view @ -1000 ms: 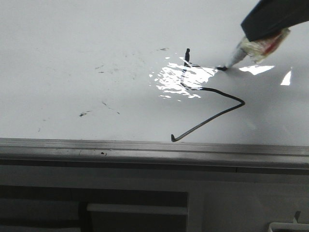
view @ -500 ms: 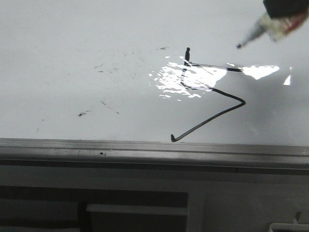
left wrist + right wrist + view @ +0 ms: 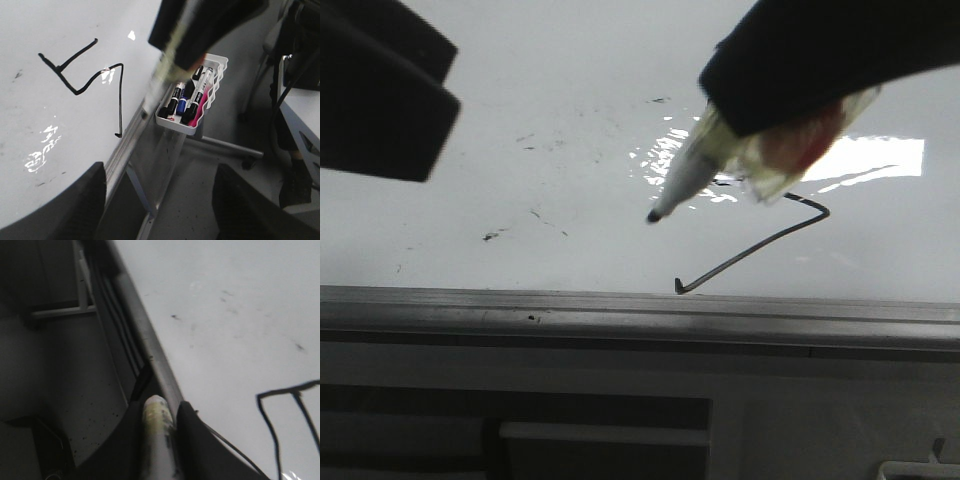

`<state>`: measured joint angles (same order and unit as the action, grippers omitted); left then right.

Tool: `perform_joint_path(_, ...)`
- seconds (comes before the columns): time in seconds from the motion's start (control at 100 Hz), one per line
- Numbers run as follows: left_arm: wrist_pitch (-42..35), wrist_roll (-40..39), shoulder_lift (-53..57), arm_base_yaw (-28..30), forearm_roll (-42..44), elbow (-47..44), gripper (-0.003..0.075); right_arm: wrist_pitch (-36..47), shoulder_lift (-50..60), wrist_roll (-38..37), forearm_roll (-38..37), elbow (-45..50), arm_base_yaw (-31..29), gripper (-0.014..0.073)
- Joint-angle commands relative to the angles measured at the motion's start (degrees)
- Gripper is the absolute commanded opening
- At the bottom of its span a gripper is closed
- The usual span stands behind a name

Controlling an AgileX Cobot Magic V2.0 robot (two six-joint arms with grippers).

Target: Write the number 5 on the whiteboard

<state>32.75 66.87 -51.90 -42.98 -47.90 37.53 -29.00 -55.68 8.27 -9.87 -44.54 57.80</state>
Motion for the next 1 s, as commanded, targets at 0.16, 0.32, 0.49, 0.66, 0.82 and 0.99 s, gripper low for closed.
perform_joint_path(0.16, 0.2, 2.9, -7.3, -5.2, -1.4, 6.5, 0.0419, 4.5, -0.4, 2.5, -0.8, -1.9, 5.9, -0.0045)
perform_joint_path(0.32, -1.3, 2.9, -9.7, -8.2, -1.4, 7.3, 0.0419, 8.4, -0.4, 2.5, -0.8, -1.9, 6.0, -0.0045)
perform_joint_path(0.49, -6.1, 2.9, -10.1, -8.4, -2.3, 7.3, 0.0417, 10.9, -0.4, 2.5, -0.8, -3.4, 7.2, -0.0045)
perform_joint_path(0.66, -8.2, 2.9, -10.1, -8.4, -4.6, 7.3, 0.0306, 10.7, -0.4, 2.5, -0.8, -3.6, 7.2, -0.0045)
perform_joint_path(0.82, -8.2, 2.9, -10.1, -8.4, -4.6, 7.3, 0.0085, 10.4, -0.4, 2.5, -0.8, -3.6, 7.2, -0.0045)
perform_joint_path(0.99, -8.2, 2.9, -10.1, -8.4, -4.6, 7.3, -0.002, 10.3, -0.4, 2.5, -0.8, -3.6, 7.2, -0.0044)
